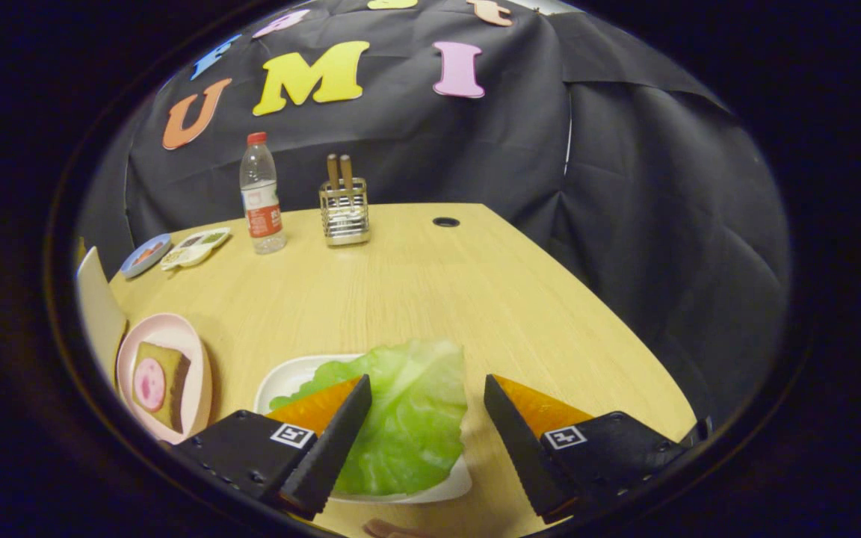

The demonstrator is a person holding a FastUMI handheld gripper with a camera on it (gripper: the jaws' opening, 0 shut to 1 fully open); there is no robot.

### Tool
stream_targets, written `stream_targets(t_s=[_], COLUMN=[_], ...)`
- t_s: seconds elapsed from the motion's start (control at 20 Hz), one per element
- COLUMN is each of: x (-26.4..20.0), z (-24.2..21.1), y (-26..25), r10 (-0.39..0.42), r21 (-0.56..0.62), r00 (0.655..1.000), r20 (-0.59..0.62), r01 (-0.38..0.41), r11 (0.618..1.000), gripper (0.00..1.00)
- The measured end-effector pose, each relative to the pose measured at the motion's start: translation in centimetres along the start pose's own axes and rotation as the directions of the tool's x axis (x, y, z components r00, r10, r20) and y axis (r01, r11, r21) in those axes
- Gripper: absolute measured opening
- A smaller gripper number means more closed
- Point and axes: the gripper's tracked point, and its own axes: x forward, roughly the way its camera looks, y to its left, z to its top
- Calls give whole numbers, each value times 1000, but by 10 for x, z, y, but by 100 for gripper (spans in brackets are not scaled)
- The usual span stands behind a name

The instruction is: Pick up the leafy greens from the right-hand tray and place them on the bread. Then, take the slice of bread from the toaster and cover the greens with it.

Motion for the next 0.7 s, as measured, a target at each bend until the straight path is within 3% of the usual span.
stream_targets(t_s=[0.05,0.1,0.3,0.35,0.45,0.5,0.6,0.7], x=[1,4,5,5,6,7,4,-4], z=[1,-1,-5,-4,-3,0,3,11], y=[-3,-9,-4,-3,-7,-13,-7,-7], r10=[-13,-40,-22,-19,-49,-75,-41,-22], r21=[-3,-8,-16,-27,-59,-78,-65,-39], r00=[1000,999,999,1000,999,997,999,998], r20=[2,-2,-27,-21,-8,-3,11,51], r01=[13,40,22,19,48,74,41,24], r11=[1000,999,1000,999,997,994,997,999], gripper=[96,88,58,58,37,32,10,0])
